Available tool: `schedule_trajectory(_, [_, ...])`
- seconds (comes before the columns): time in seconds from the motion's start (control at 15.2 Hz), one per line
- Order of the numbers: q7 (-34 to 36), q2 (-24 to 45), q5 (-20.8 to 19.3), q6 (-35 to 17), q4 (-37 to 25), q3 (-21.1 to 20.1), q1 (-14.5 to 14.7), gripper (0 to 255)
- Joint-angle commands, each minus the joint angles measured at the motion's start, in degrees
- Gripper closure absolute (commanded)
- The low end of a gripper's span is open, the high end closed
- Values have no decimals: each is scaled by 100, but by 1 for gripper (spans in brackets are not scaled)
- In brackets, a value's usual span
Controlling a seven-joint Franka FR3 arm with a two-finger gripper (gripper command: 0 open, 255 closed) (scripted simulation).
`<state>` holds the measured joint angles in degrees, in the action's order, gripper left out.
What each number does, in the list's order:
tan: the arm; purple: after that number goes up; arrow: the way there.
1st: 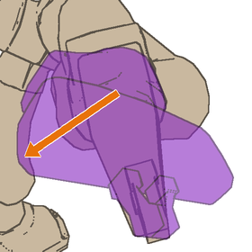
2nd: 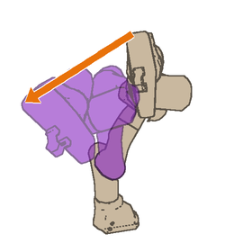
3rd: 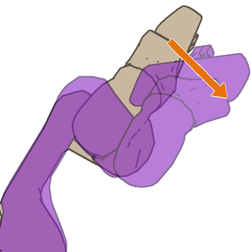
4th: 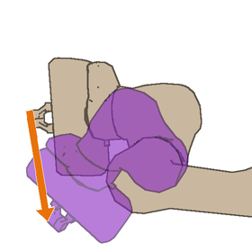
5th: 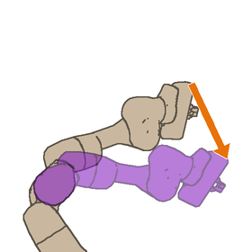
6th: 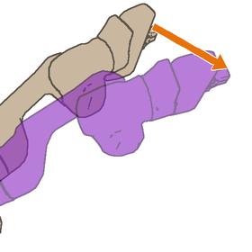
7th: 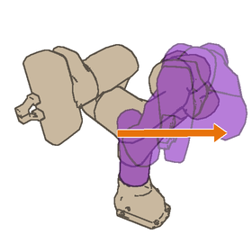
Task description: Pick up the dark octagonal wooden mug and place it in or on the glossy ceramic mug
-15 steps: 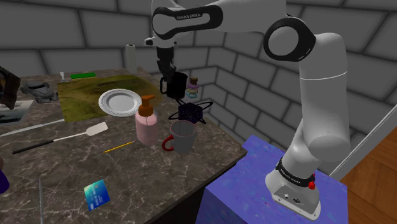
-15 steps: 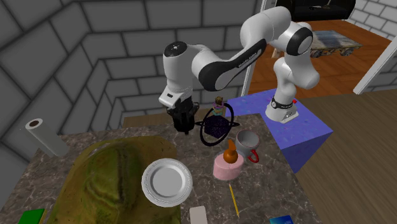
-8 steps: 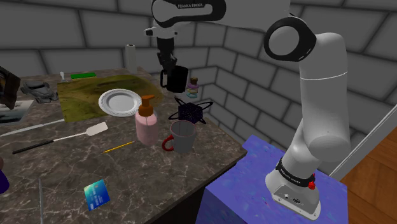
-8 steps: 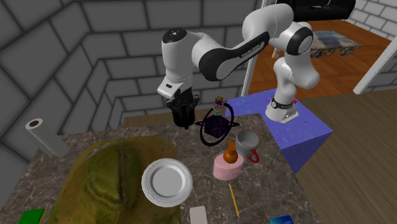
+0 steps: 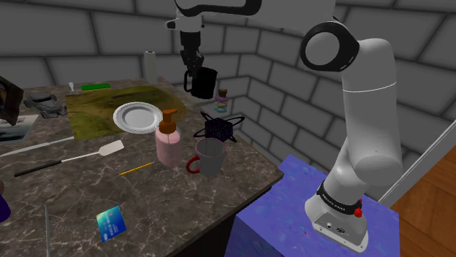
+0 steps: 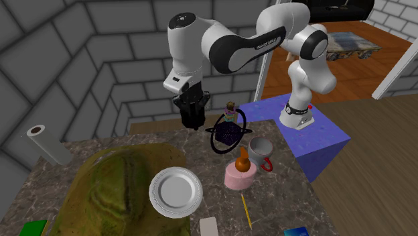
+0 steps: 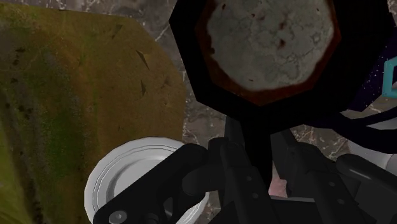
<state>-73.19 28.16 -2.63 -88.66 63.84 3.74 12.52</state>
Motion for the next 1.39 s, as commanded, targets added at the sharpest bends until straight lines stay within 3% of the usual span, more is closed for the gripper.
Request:
schedule_trajectory(0.0, [90,-206,-16,-13,220,-21,77,255])
schedule_trajectory(0.59, [1016,-1783,-105,-436,2280,-317,707,255])
schedule_trajectory(1.32, [2273,-2981,-4,-414,3528,-906,1384,255])
